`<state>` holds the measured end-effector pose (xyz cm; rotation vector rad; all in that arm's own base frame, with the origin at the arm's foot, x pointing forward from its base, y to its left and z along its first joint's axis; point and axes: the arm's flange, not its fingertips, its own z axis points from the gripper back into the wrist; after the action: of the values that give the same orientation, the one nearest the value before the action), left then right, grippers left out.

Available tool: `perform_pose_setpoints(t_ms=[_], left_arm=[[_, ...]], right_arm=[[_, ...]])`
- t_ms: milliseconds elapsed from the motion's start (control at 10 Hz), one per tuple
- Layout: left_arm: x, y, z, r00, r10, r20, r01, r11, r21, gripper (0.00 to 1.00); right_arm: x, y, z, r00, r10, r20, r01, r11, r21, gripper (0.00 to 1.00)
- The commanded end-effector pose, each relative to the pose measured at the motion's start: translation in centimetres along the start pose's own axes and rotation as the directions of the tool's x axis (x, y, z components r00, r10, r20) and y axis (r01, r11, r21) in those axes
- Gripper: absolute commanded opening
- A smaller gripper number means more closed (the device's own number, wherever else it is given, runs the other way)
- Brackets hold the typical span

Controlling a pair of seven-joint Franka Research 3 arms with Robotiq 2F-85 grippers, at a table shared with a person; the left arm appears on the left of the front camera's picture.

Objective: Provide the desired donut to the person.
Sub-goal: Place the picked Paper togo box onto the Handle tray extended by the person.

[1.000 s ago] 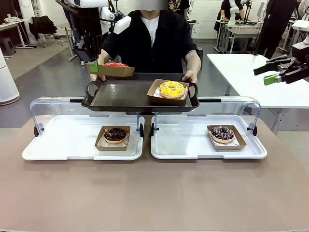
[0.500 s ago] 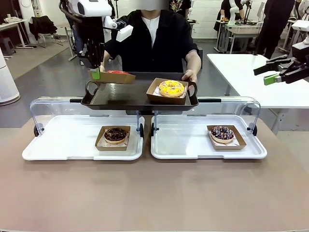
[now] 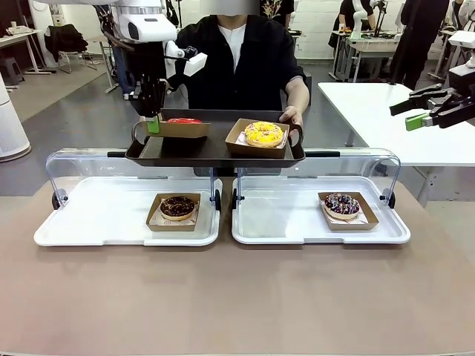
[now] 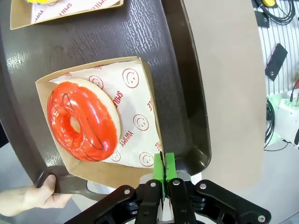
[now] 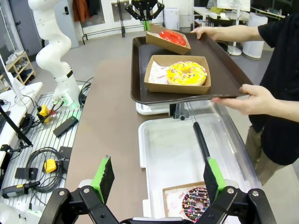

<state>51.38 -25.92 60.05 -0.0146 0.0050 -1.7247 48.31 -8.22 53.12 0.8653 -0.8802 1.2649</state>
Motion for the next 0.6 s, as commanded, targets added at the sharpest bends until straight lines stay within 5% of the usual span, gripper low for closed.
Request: perform_pose_setpoints(t_ms=[0,100,200,300,400,500], left_arm=[[0.32,0.22,0.04,0.999,0.023,0.029,-0.023,1.0,0.014,0.01],[0.32,0.24,-0.04,0.999,0.017,0.032,-0.017,1.0,0.014,0.01],[0.33,0.25,-0.05,0.999,0.014,0.035,-0.015,1.0,0.01,0.61],[0.32,0.3,-0.03,0.999,0.011,0.036,-0.011,1.0,0.008,0.61],[0.31,0.28,-0.1,0.999,0.011,0.037,-0.011,1.0,0.005,1.0],[0.31,0.24,-0.22,0.999,0.011,0.038,-0.011,1.0,0.002,0.62]], right_arm=[[0.09,0.1,-0.06,1.0,-0.002,0.003,0.002,1.0,0.004,1.0],[0.09,0.1,-0.06,1.0,-0.002,0.003,0.002,1.0,0.004,1.0],[0.09,0.1,-0.06,1.0,-0.002,0.003,0.002,1.0,0.004,1.0],[0.09,0.1,-0.06,1.0,-0.002,0.003,0.002,1.0,0.004,1.0],[0.09,0.1,-0.06,1.0,-0.002,0.003,0.002,1.0,0.004,1.0],[0.09,0.1,-0.06,1.0,-0.002,0.003,0.002,1.0,0.004,1.0]])
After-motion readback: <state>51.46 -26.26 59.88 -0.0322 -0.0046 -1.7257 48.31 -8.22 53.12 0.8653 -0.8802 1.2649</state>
